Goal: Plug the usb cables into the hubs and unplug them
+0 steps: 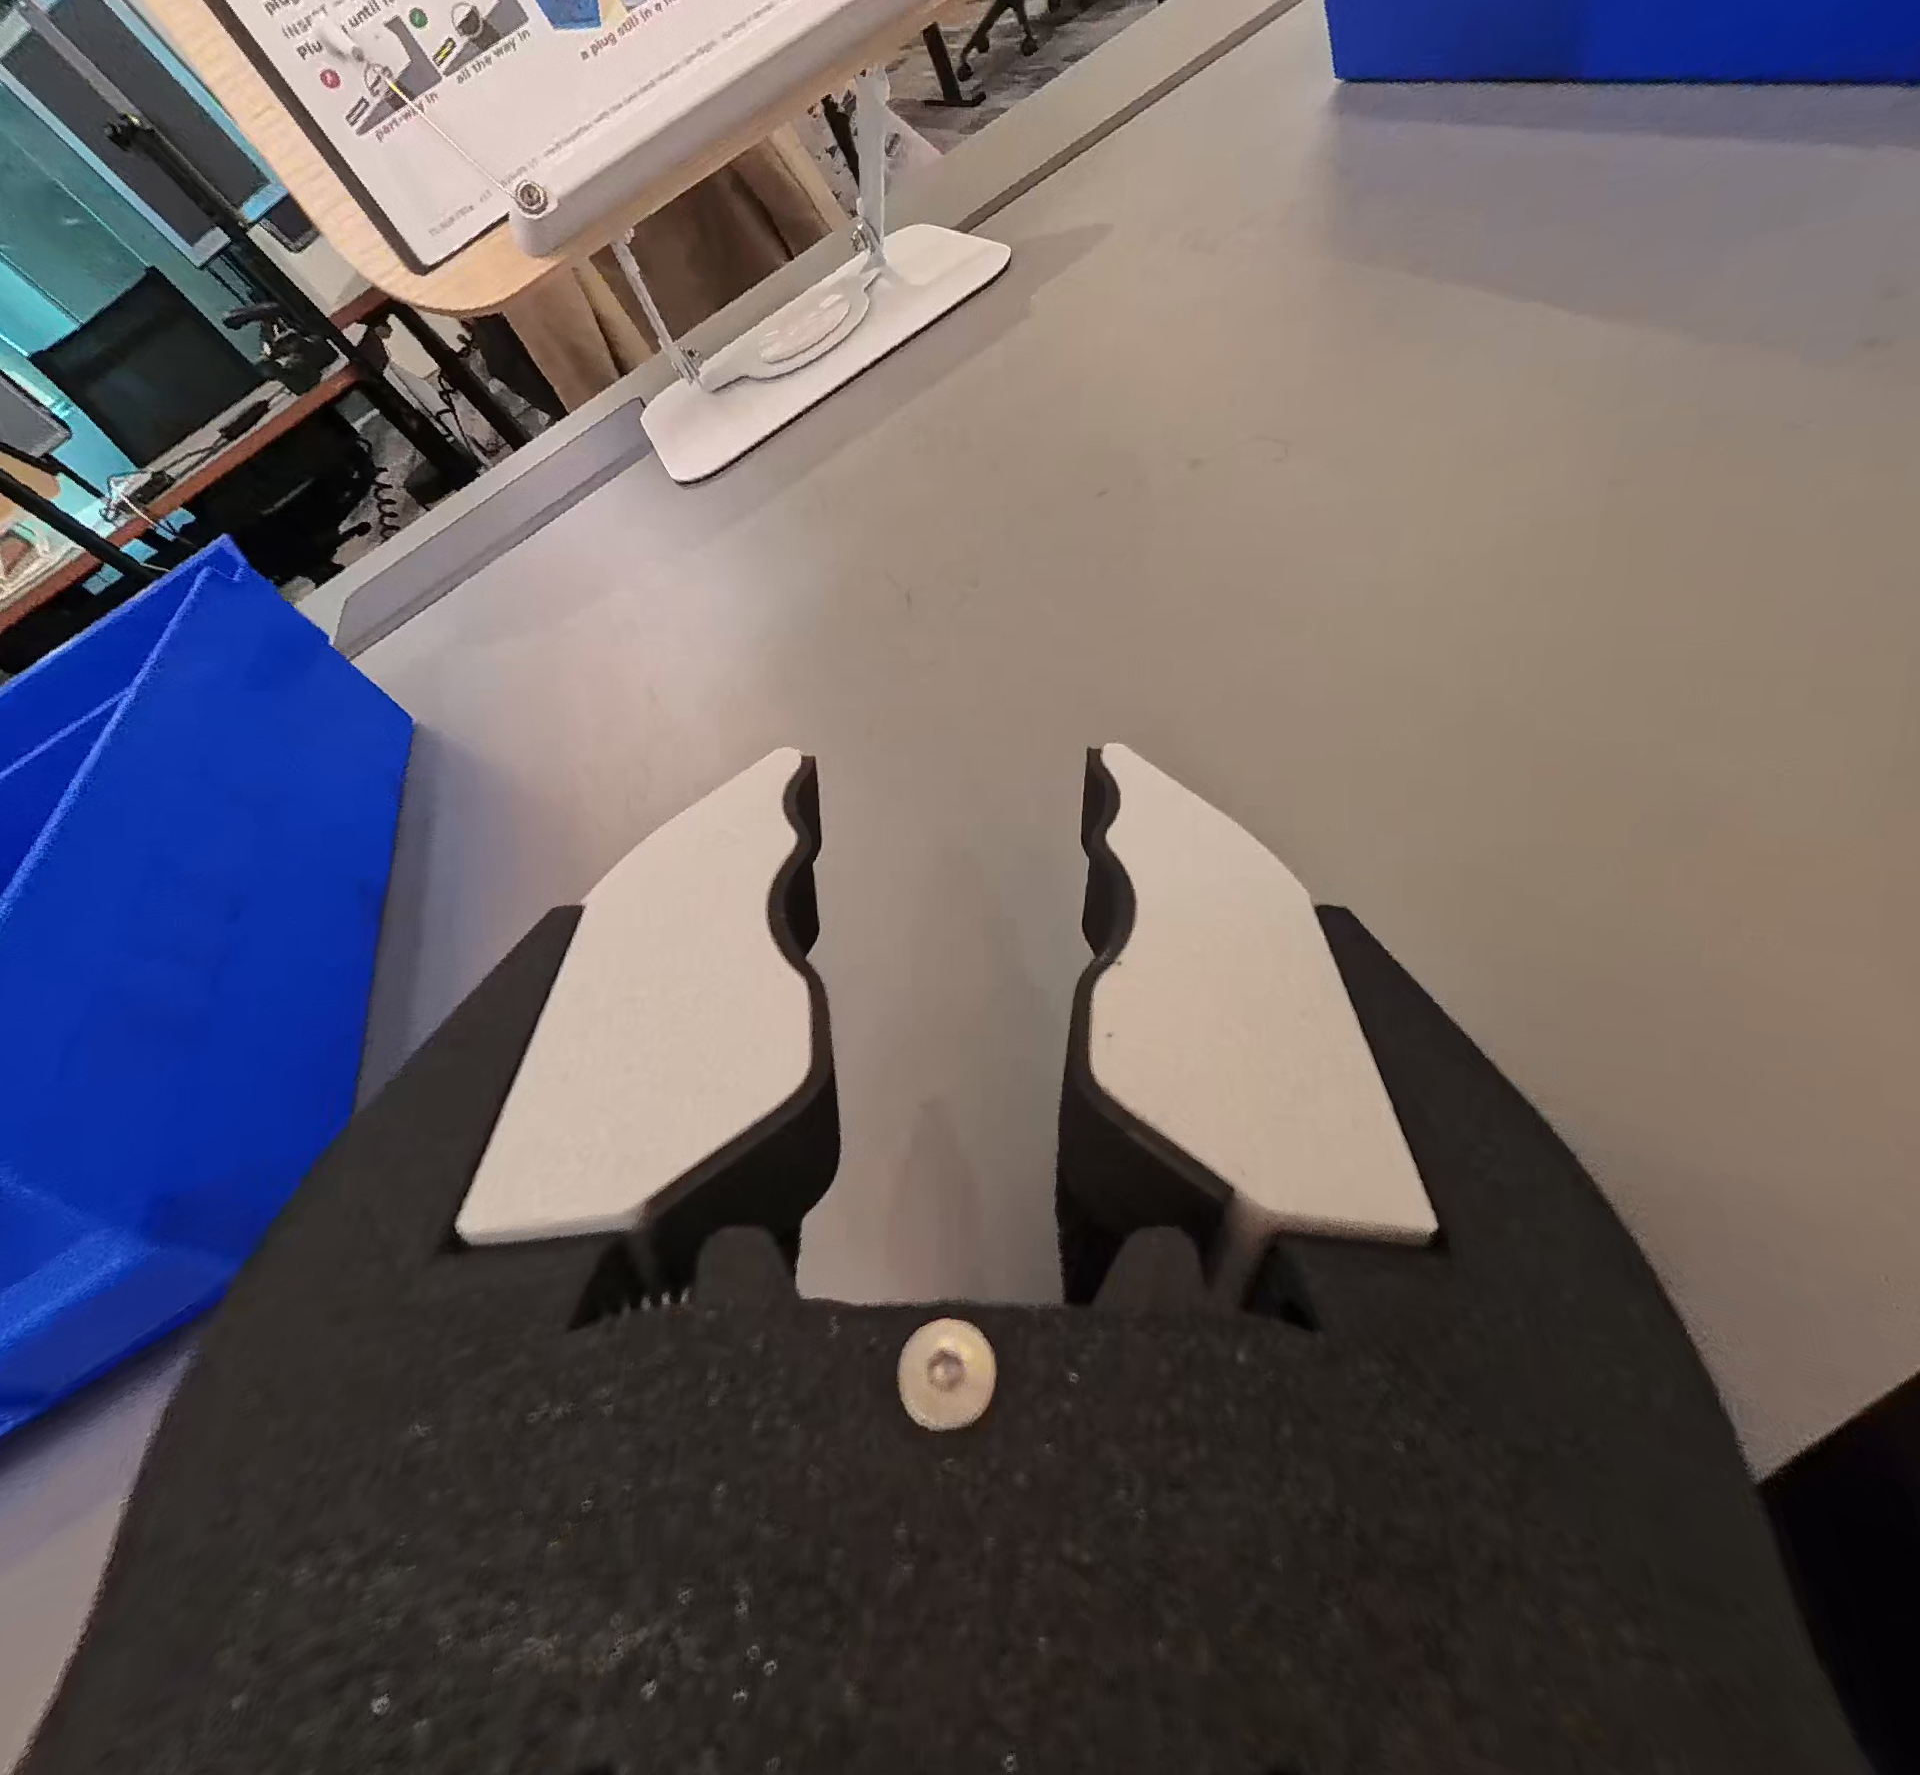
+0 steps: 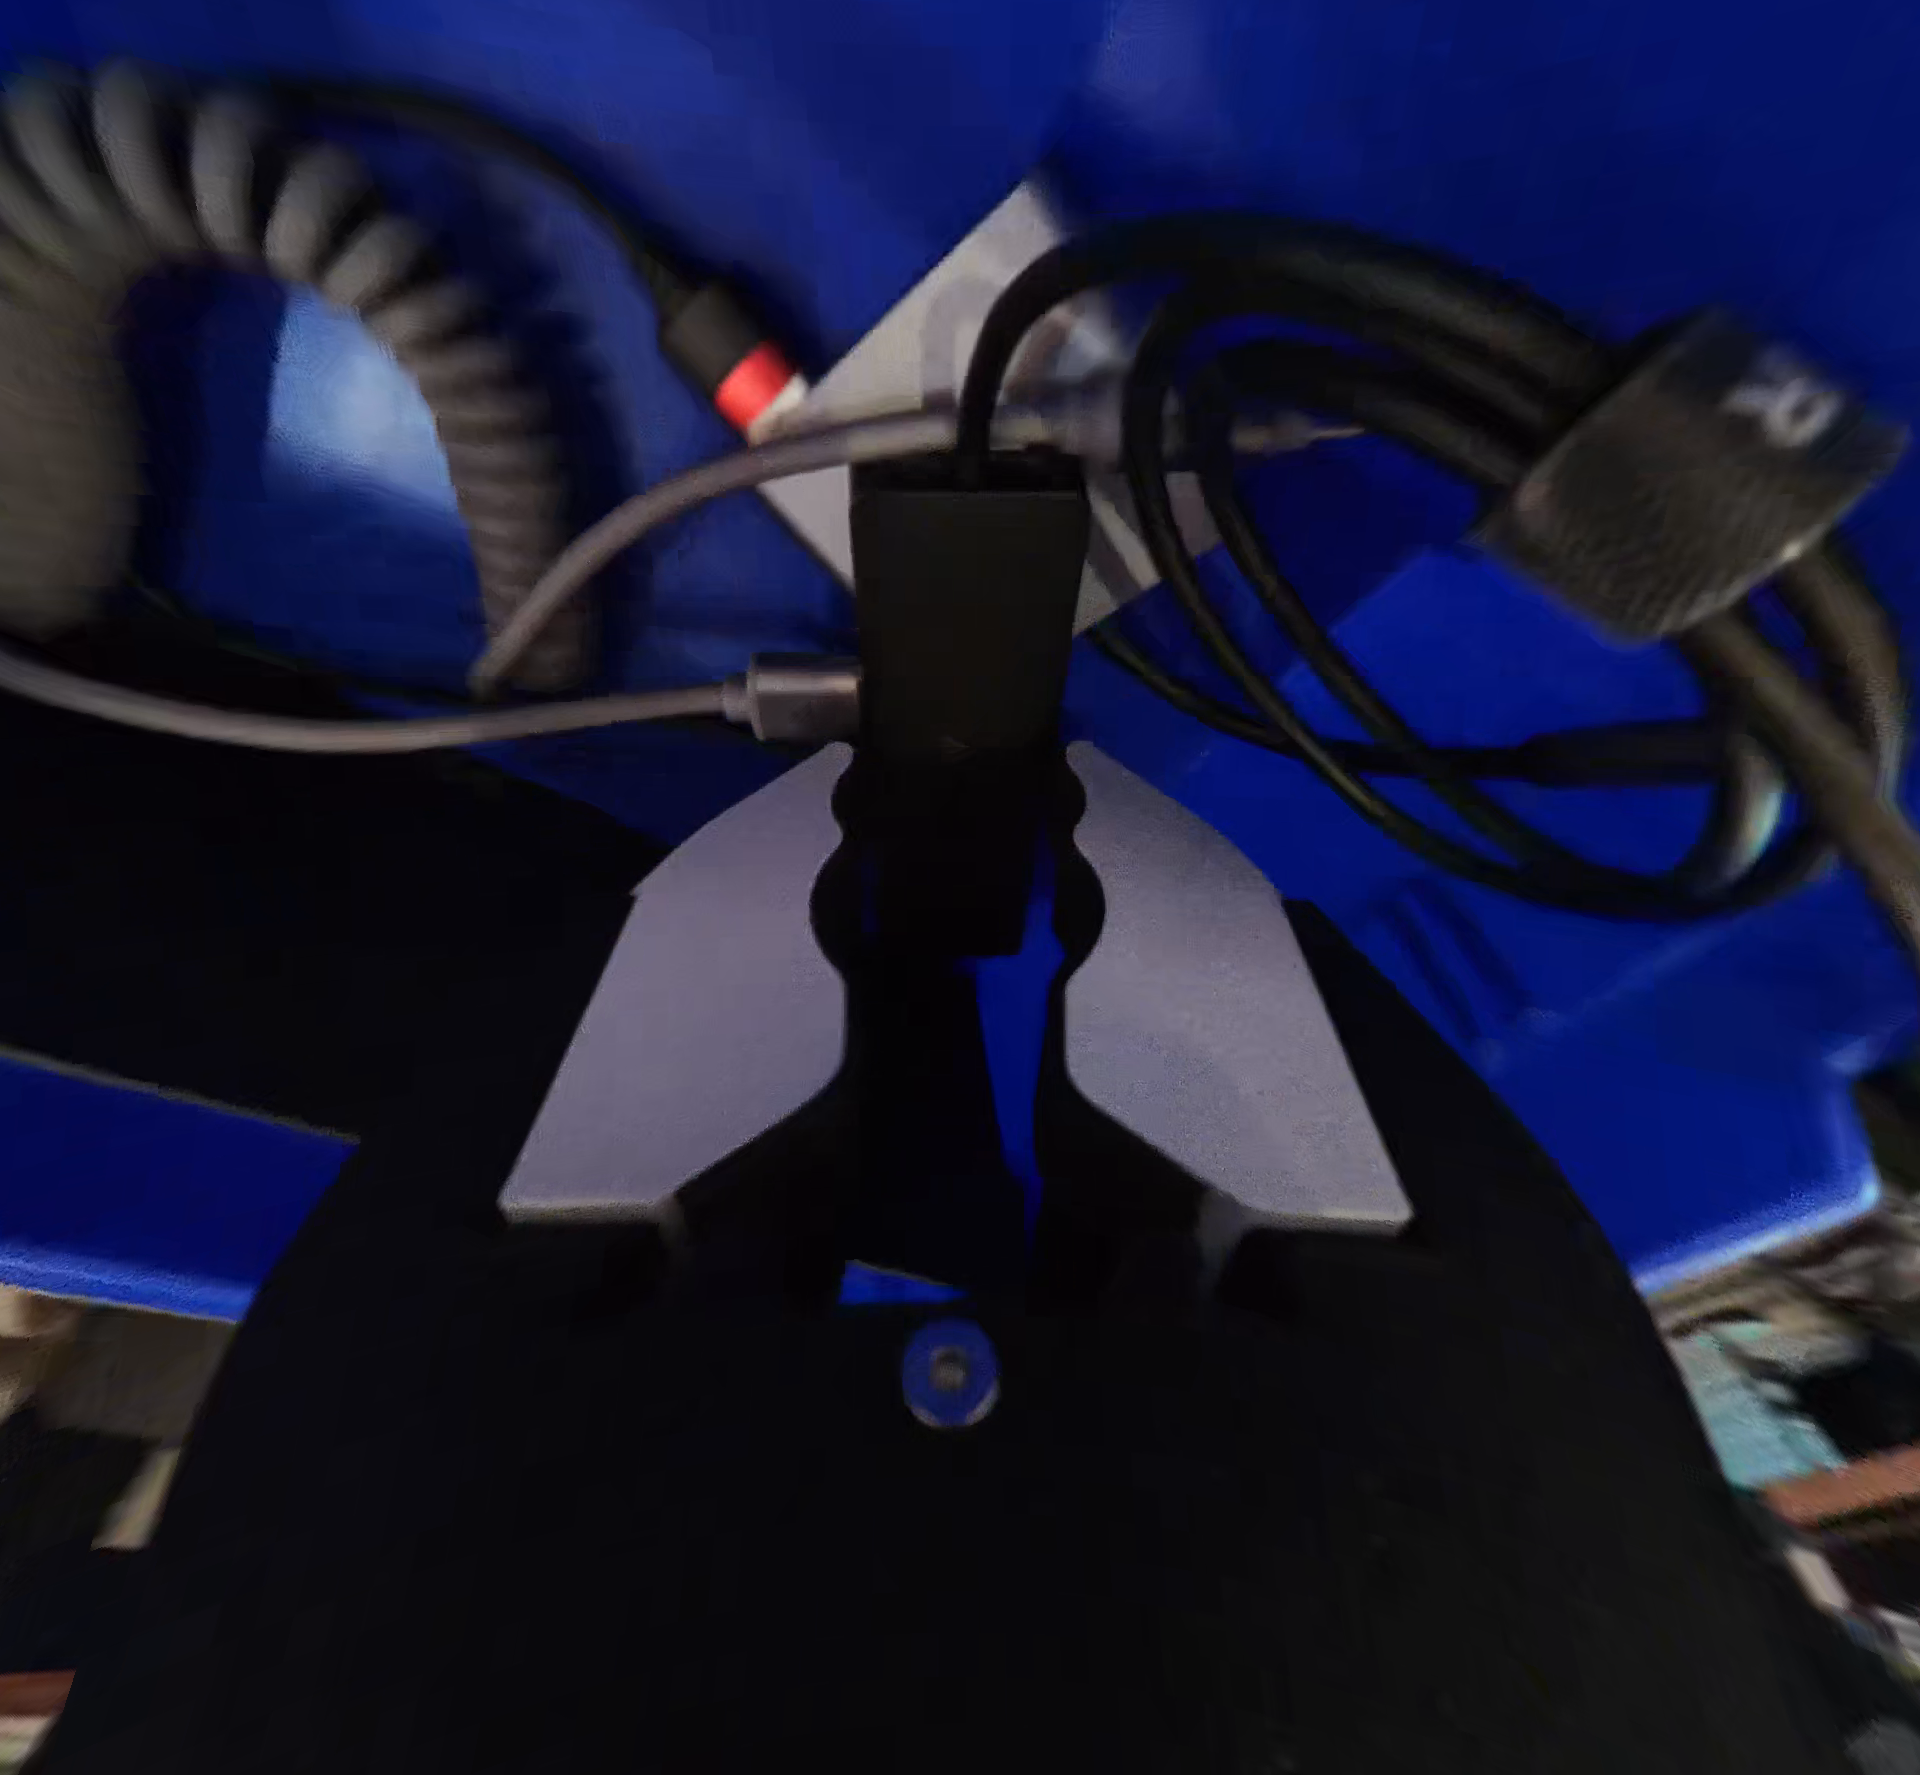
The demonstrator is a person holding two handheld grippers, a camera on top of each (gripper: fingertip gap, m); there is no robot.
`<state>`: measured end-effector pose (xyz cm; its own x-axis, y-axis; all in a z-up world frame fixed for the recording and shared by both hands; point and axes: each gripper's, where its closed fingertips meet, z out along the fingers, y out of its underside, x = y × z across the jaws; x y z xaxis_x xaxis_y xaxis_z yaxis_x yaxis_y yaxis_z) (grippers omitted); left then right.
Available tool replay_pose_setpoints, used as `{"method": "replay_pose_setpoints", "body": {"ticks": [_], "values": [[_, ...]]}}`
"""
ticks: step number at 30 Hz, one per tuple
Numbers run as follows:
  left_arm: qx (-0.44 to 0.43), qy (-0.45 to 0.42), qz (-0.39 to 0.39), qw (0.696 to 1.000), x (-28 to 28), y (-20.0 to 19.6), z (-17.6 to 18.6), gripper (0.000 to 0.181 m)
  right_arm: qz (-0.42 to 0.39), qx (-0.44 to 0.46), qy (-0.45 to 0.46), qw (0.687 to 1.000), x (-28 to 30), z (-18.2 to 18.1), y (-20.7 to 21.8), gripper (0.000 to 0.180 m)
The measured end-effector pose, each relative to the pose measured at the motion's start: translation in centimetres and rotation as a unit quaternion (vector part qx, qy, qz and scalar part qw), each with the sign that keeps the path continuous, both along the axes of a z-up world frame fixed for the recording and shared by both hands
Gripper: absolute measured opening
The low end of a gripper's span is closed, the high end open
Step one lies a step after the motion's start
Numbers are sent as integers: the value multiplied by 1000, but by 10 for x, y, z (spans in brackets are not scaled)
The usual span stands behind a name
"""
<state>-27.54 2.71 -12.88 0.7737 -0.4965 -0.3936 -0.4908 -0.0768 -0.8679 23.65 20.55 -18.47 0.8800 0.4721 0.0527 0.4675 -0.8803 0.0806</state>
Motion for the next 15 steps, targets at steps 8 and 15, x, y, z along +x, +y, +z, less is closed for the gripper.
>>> {"method": "replay_pose_setpoints", "body": {"ticks": [8,15], "values": [[-9,-19,-8,1000,5,-3,2,48,89,144,13,985,-5,68,-4,44],[-20,-47,-2,999,0,0,8,48,3,291,97,952,39,143,20,46]]}}
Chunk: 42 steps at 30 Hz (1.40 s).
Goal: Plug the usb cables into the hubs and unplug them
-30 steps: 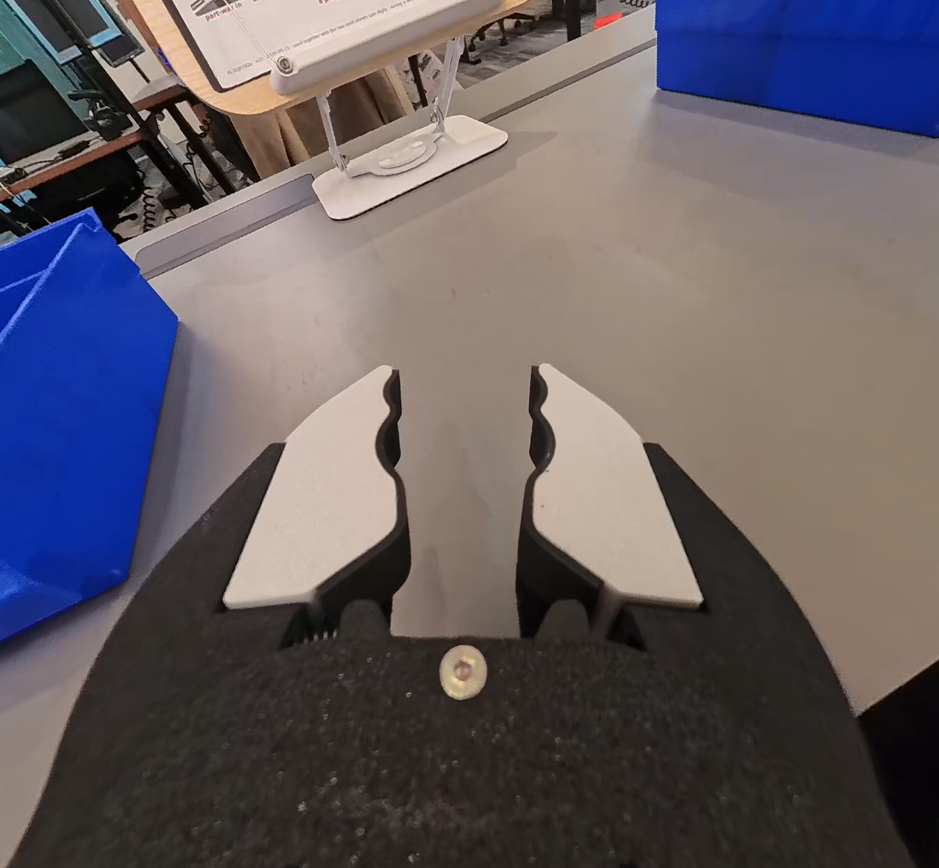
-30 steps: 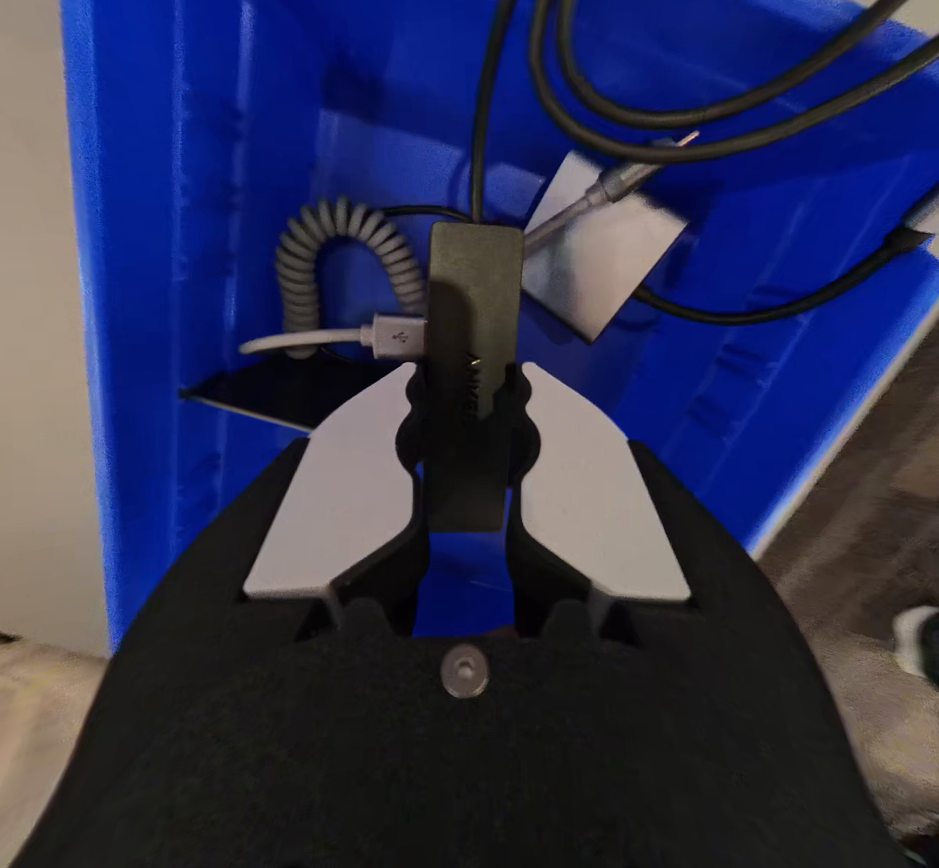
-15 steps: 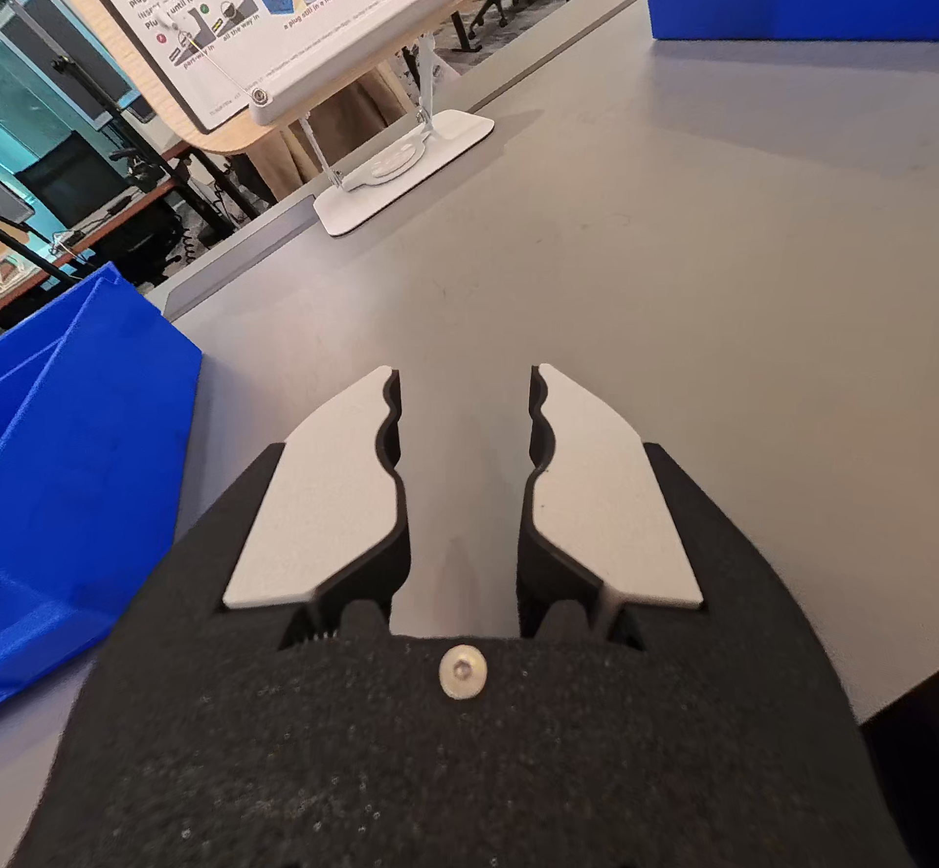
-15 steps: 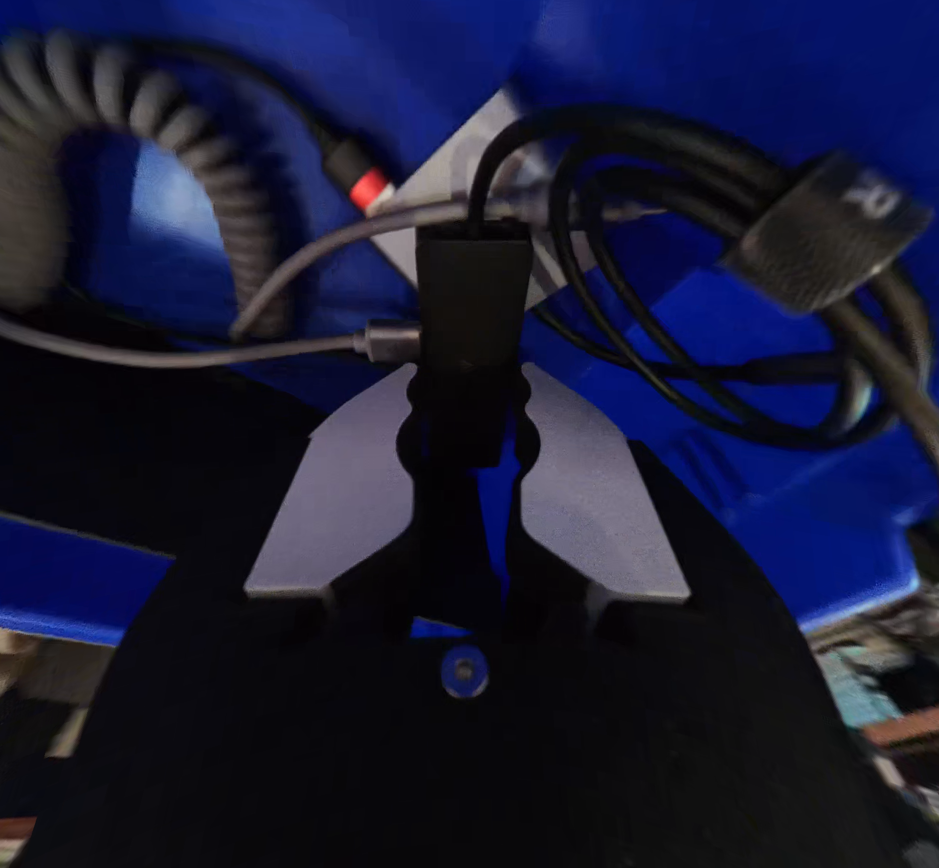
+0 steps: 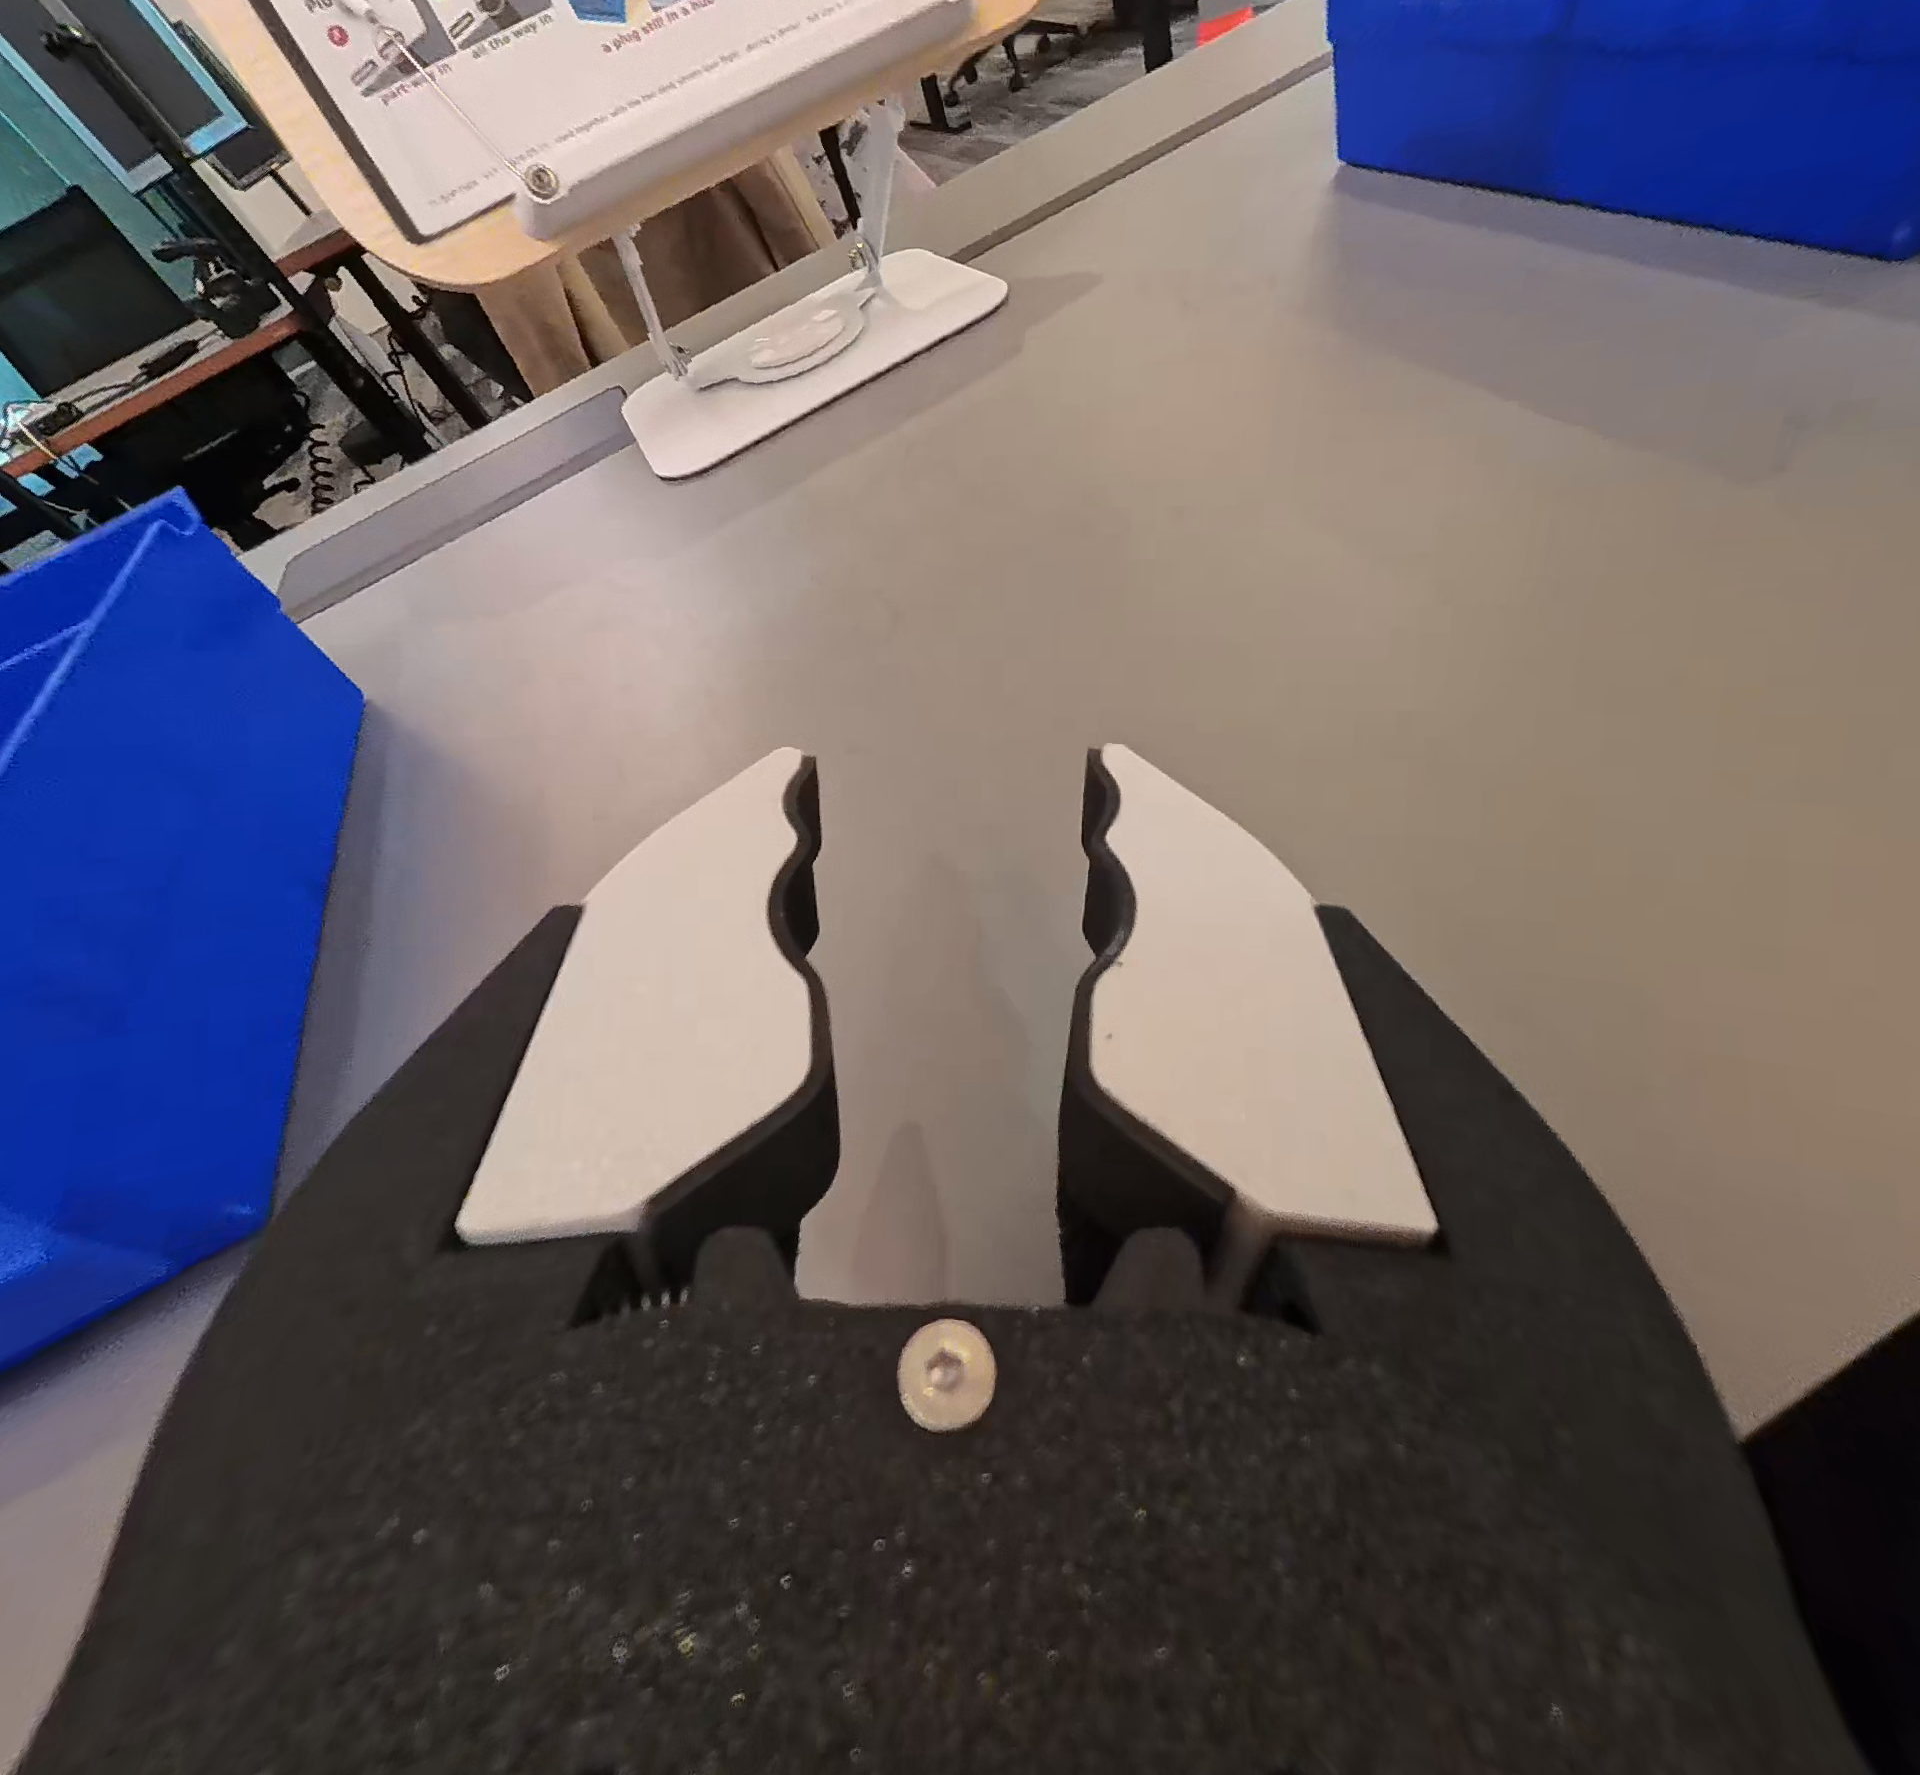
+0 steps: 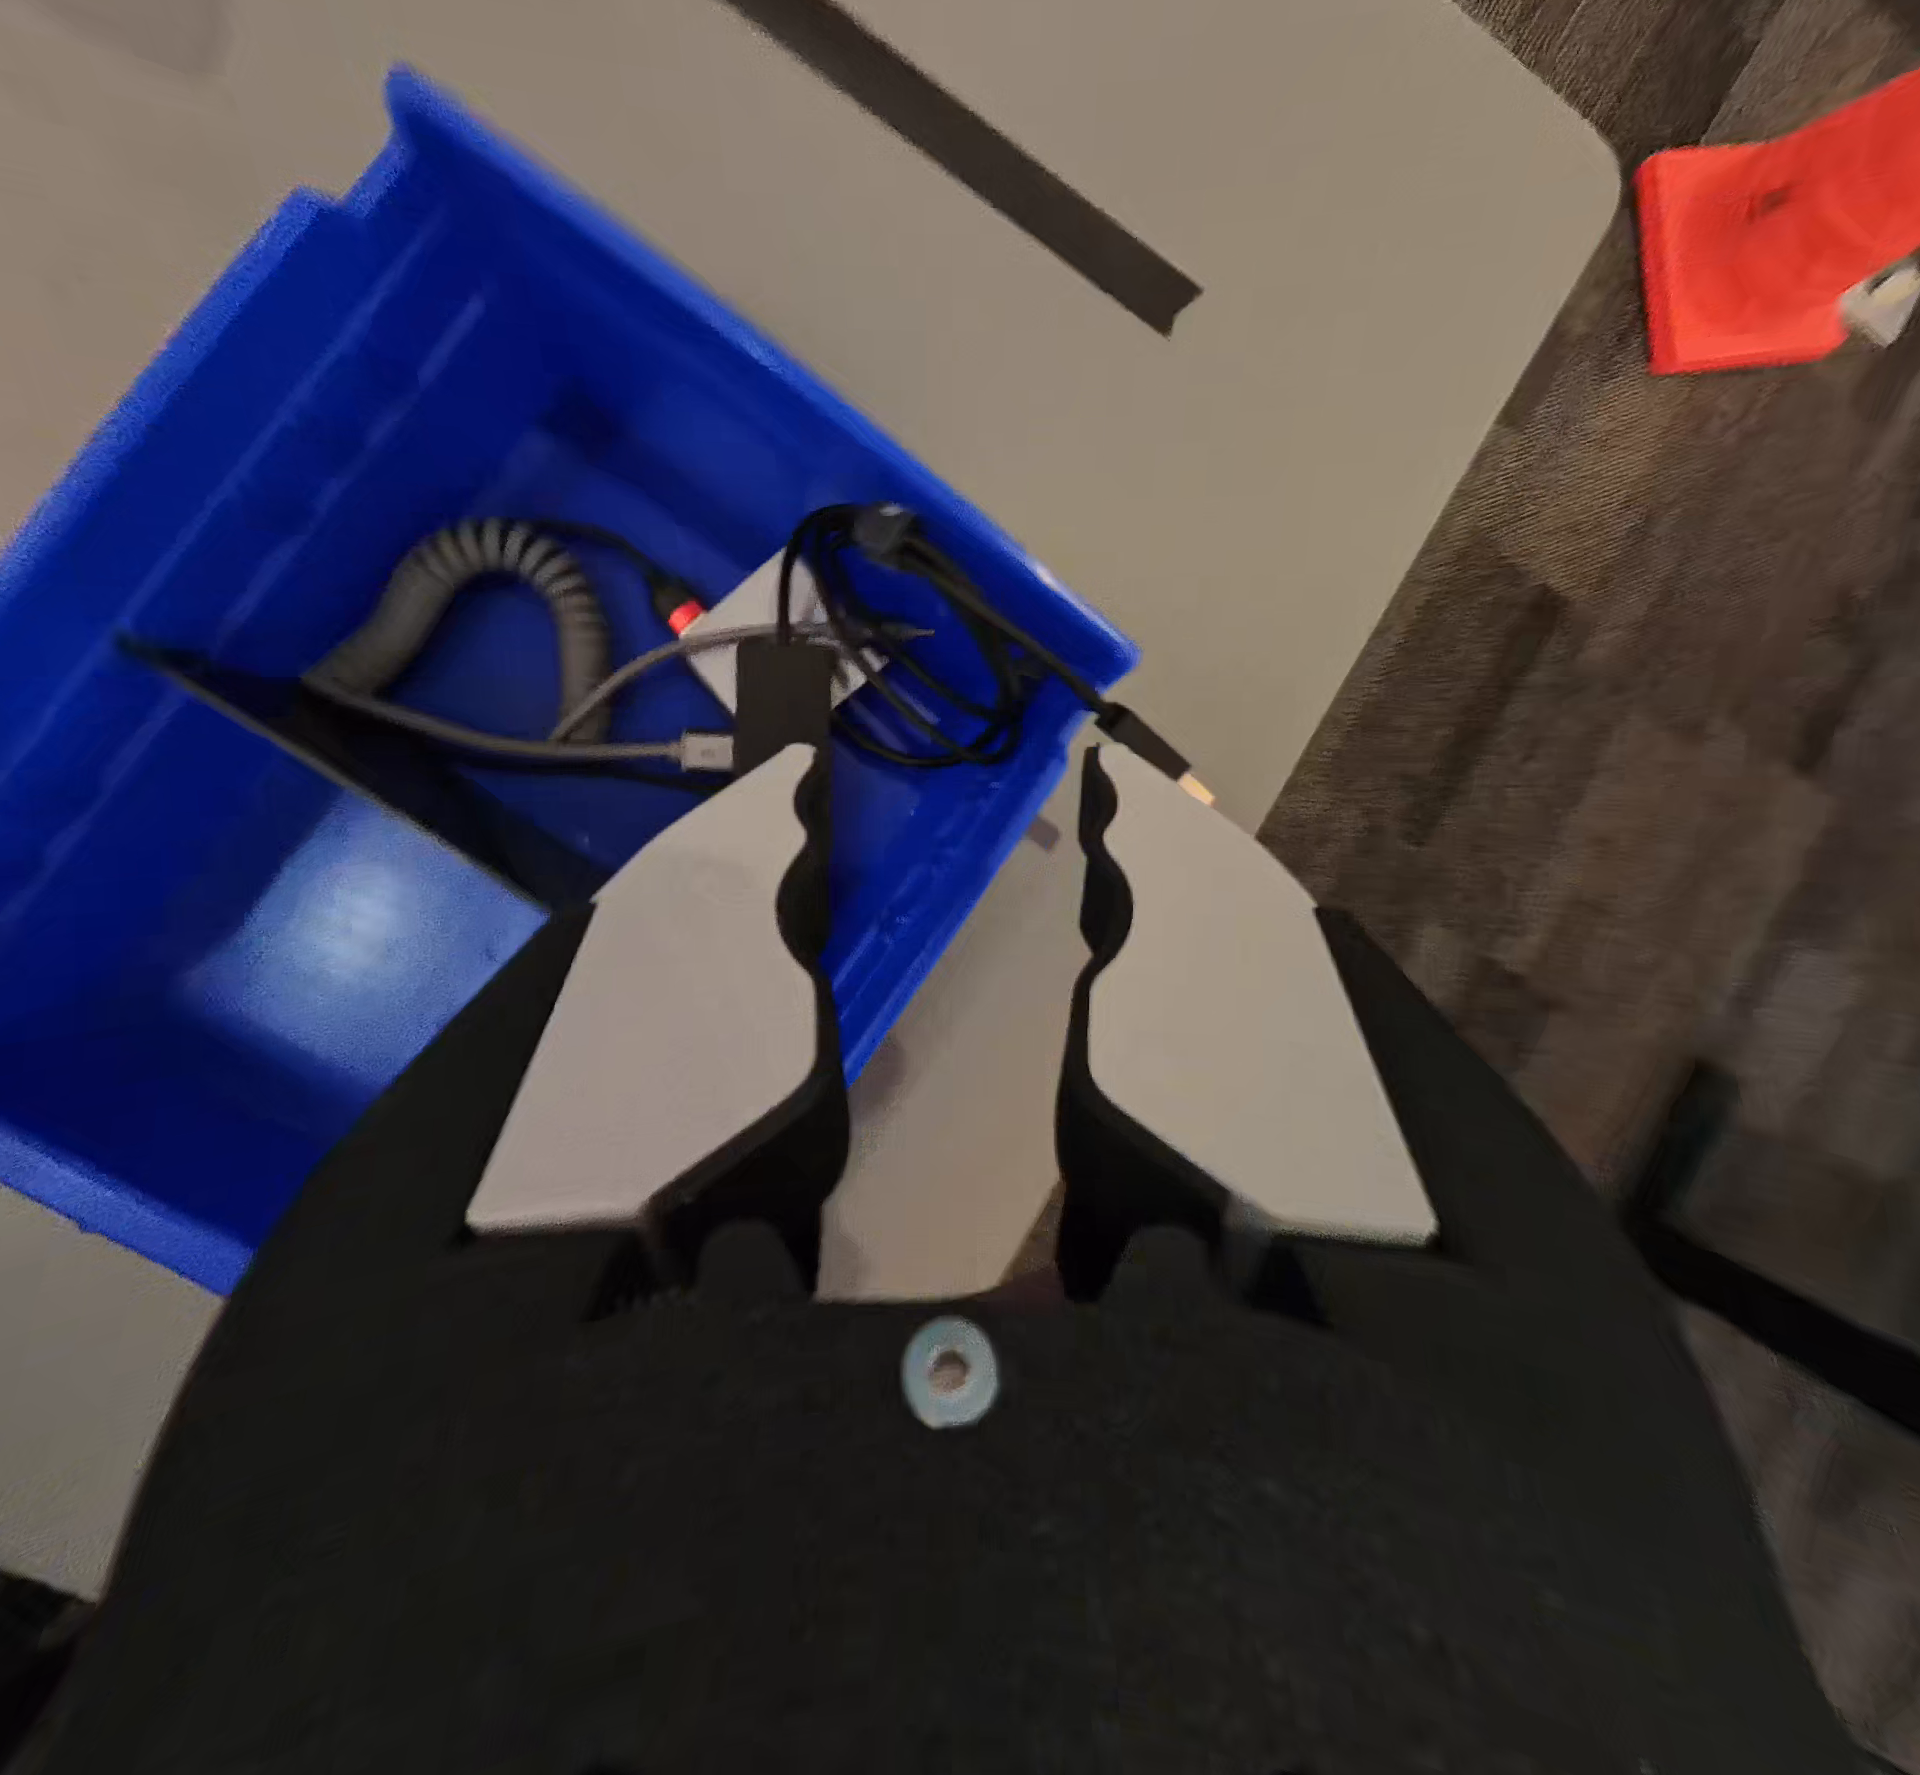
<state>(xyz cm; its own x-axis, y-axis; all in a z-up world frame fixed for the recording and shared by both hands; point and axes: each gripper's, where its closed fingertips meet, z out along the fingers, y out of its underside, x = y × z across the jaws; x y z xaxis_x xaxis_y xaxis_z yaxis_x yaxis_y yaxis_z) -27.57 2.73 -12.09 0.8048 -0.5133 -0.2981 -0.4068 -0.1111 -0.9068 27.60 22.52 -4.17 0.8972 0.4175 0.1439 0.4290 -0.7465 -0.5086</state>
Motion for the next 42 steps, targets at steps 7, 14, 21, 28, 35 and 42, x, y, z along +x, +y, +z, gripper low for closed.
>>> {"method": "replay_pose_setpoints", "body": {"ticks": [7,14,21,28,35,42], "values": [[18,15,25,999,-8,7,11,48,-109,11,182,977,45,-44,27,49],[5,19,41,999,-12,10,4,48,-158,-34,399,903,55,-68,27,46],[6,35,40,999,-8,10,-1,48,-104,22,447,888,47,-46,33,0],[8,37,36,999,-7,9,-1,48,-97,64,398,910,46,-28,40,0],[11,48,33,998,-9,8,-3,48,-144,30,418,896,52,-46,39,42],[14,59,26,998,-3,6,-6,48,-160,0,456,876,43,-64,40,32]]}}
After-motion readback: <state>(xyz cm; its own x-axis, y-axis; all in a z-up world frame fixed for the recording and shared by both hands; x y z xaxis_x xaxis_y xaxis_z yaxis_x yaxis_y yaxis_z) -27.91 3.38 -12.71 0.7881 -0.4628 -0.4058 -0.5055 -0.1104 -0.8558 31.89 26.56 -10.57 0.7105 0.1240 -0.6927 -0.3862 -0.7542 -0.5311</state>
